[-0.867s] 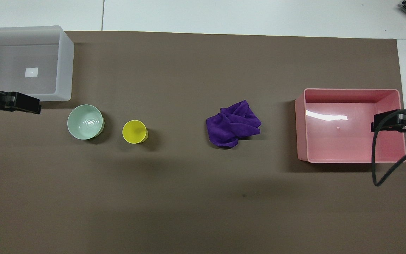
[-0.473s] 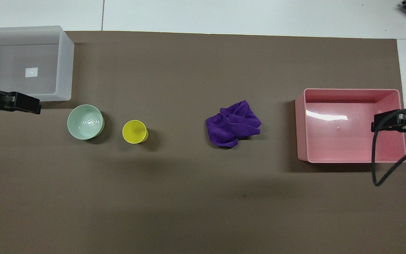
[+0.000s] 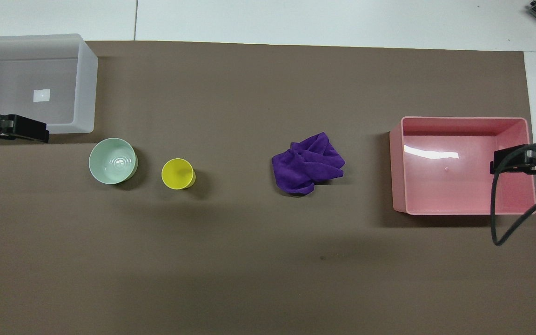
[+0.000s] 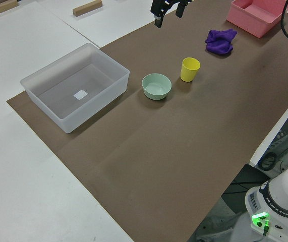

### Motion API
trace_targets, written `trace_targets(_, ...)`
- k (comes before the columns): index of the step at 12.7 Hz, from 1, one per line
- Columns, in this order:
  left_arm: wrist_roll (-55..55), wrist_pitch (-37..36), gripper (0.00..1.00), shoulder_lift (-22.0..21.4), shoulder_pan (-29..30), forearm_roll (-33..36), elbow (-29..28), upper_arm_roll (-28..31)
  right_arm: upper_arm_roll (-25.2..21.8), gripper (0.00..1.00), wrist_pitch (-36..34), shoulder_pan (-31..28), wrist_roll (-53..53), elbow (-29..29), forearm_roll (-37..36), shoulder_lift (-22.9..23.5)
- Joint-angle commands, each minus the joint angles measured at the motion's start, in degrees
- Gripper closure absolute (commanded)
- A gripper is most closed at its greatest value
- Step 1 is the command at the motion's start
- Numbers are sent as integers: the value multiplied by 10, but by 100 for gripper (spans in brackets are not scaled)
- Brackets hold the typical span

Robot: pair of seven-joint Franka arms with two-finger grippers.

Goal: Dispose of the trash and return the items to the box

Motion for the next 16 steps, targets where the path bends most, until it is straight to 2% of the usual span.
trace_targets(1, 1, 71, 0, -8, 8, -6, -61, -2, 3, 0, -3, -6, -12, -14, 2, -15)
trace_targets(8, -2, 258, 0, 64, 23, -7, -157, -2, 3, 0, -3, -6, -12, -14, 2, -15)
trace_targets(12, -1, 382, 0, 78, 33, -8, -236, -2, 3, 0, -3, -6, -12, -14, 2, -15)
trace_targets(16, 0, 396, 0, 114, 33, -10, -250, -2, 3, 0, -3, -6, -12, -14, 2, -14)
